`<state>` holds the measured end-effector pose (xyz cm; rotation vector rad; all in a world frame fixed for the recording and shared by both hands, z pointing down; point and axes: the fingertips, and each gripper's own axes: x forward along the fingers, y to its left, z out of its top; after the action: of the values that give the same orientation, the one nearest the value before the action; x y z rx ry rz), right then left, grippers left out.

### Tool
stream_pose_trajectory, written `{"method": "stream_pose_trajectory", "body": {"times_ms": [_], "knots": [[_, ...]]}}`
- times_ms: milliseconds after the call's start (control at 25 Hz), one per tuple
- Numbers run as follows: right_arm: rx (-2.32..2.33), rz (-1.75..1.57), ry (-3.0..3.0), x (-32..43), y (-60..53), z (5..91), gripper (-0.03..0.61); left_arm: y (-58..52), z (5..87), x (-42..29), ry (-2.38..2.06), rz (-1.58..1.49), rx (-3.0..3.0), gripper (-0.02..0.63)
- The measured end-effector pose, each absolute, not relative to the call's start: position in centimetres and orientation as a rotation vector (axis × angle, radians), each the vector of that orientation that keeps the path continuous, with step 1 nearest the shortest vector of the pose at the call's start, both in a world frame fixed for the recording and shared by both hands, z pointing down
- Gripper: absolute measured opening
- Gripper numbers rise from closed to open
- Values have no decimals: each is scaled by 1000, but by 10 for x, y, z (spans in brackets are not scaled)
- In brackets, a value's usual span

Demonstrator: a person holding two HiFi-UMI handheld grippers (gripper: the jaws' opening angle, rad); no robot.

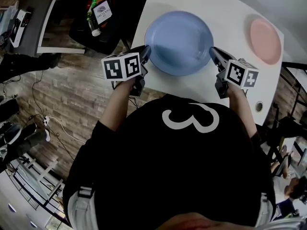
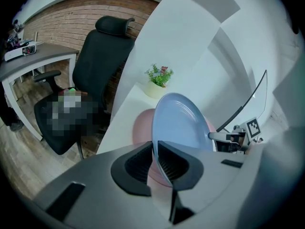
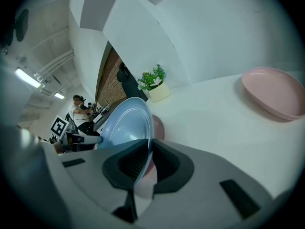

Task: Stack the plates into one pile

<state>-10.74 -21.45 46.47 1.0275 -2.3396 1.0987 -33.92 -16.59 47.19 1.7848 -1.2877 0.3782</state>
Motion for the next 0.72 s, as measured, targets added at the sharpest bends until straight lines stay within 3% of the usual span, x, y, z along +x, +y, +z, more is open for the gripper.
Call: {"method": "stream_pose_trajectory", "body": {"times_ms": [720], "knots": [[1018, 1208, -2262, -122, -222, 500, 44, -183, 501, -354, -1268, 362, 1752, 51]]}}
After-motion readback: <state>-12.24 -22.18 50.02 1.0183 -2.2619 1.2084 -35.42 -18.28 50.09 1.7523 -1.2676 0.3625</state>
